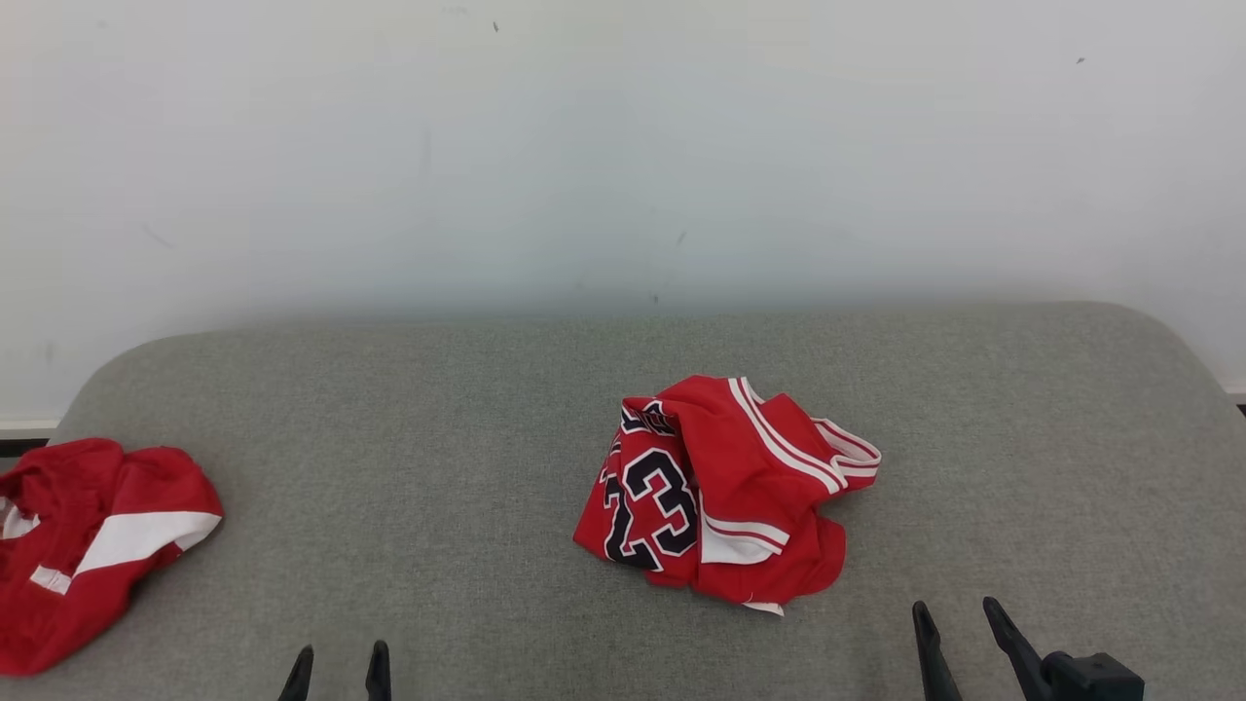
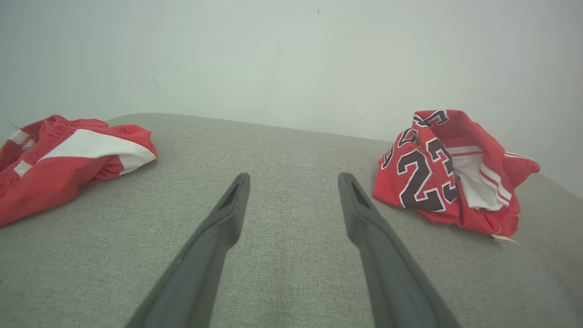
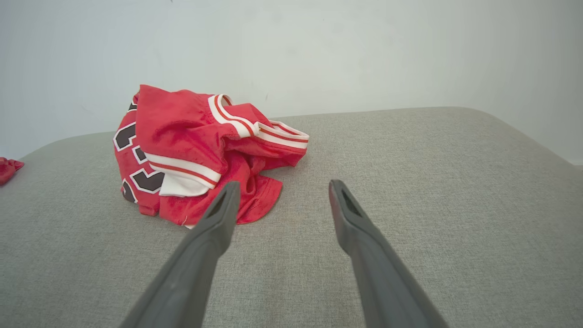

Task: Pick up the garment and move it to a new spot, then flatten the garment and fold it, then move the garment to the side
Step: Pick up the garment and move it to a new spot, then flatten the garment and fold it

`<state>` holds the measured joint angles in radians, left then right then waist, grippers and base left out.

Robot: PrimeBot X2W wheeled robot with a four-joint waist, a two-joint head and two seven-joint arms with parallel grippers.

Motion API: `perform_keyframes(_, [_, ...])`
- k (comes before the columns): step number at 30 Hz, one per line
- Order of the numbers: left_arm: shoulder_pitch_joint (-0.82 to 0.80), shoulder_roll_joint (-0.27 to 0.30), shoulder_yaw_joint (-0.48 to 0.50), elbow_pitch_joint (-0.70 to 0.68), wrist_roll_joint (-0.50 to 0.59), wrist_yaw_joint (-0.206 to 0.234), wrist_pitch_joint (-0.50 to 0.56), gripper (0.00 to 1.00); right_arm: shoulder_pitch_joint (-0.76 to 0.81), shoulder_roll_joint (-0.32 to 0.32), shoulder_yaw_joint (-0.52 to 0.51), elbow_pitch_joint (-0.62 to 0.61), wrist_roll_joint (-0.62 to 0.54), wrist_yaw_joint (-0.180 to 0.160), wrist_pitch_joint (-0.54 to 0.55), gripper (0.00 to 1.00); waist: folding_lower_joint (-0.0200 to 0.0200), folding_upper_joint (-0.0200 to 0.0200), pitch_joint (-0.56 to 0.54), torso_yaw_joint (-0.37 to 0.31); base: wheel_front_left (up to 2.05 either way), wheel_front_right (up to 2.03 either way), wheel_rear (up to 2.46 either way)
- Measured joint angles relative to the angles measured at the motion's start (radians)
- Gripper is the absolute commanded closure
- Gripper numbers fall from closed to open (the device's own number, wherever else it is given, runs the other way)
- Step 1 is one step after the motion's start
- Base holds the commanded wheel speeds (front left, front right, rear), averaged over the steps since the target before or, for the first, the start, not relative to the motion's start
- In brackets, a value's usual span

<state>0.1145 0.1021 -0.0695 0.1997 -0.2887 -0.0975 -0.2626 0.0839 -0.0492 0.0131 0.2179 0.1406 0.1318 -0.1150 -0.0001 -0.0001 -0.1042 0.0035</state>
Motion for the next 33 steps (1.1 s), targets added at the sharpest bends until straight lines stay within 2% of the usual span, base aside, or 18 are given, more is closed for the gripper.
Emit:
perform_keyframes(10, [0.014, -0.025, 0.048, -0.013, 0.032, -0.026, 0.0, 0.0, 0.016, 0.0, -0.004, 0.007, 0.009, 0.0, 0.0, 0.0, 0.0, 0.0, 0.007, -0.002, 0.0, 0.0, 0.0])
perform_keyframes(25, [0.007, -0.037, 0.057, -0.004, 0.047, -0.032, 0.0, 0.0, -0.022, 0.0, 0.016, 0.013, 0.059, 0.0, 0.006, 0.0, 0.0002, 0.0001, 0.025, -0.004, 0.0, 0.0, 0.0])
perform_keyframes(28, [0.003, -0.04, 0.056, -0.005, 0.047, -0.032, 0.0, 0.0, -0.098, -0.002, 0.049, 0.009, 0.062, 0.0, 0.044, 0.0, 0.0002, 0.0001, 0.033, -0.004, 0.0, 0.0, 0.0])
perform_keyframes(33, [-0.002, -0.044, 0.042, -0.01, 0.048, -0.032, 0.0, 0.0, -0.264, -0.049, 0.122, 0.04, 0.11, 0.0, 0.222, 0.0, 0.0002, 0.0001, 0.045, 0.008, 0.0, 0.0, 0.0])
